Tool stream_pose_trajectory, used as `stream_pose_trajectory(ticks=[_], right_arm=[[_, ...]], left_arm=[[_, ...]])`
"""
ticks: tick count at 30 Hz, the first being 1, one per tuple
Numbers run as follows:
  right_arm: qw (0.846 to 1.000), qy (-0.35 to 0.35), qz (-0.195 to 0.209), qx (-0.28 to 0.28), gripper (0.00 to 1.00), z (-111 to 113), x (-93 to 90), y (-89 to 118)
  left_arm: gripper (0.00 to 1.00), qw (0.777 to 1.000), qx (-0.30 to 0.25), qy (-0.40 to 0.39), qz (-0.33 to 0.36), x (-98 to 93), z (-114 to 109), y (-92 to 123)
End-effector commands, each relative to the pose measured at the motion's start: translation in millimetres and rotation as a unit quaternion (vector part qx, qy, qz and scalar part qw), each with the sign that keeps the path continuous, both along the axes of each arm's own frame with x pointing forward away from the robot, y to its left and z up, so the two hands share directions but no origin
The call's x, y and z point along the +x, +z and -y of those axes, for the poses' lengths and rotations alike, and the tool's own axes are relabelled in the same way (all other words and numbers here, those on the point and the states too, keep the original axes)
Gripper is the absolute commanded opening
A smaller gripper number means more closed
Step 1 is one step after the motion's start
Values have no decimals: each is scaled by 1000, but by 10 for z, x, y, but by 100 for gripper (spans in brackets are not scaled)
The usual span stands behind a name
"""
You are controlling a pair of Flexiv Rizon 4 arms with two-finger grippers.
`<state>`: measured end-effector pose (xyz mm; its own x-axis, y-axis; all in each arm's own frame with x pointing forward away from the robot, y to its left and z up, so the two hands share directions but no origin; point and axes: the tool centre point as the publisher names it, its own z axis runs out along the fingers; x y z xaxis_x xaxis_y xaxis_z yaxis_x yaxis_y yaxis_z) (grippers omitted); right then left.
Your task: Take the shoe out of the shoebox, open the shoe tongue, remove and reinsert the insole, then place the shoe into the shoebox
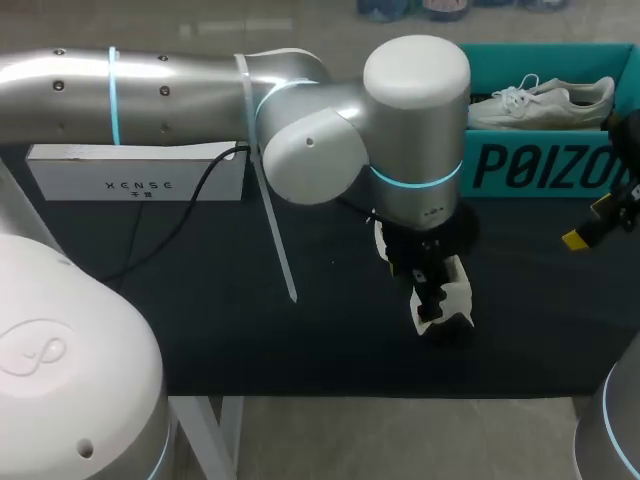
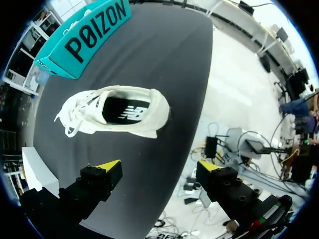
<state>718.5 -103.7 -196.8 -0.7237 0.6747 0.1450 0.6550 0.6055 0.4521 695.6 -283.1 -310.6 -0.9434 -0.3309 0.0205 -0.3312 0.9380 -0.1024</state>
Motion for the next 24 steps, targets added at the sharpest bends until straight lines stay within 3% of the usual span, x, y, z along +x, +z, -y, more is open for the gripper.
stream_pose_trajectory(ticks=[1,14,24], right_arm=[[1000,-1,1,0,100,-1,-12,-8],[1000,-1,1,0,100,-1,-12,-8],[1000,-1,1,0,100,-1,-12,-8]], left_arm=[[100,1000,20,-1,-19,106,358,-106],[100,998,18,21,-51,262,739,-377],[100,996,35,37,-67,261,716,-449]])
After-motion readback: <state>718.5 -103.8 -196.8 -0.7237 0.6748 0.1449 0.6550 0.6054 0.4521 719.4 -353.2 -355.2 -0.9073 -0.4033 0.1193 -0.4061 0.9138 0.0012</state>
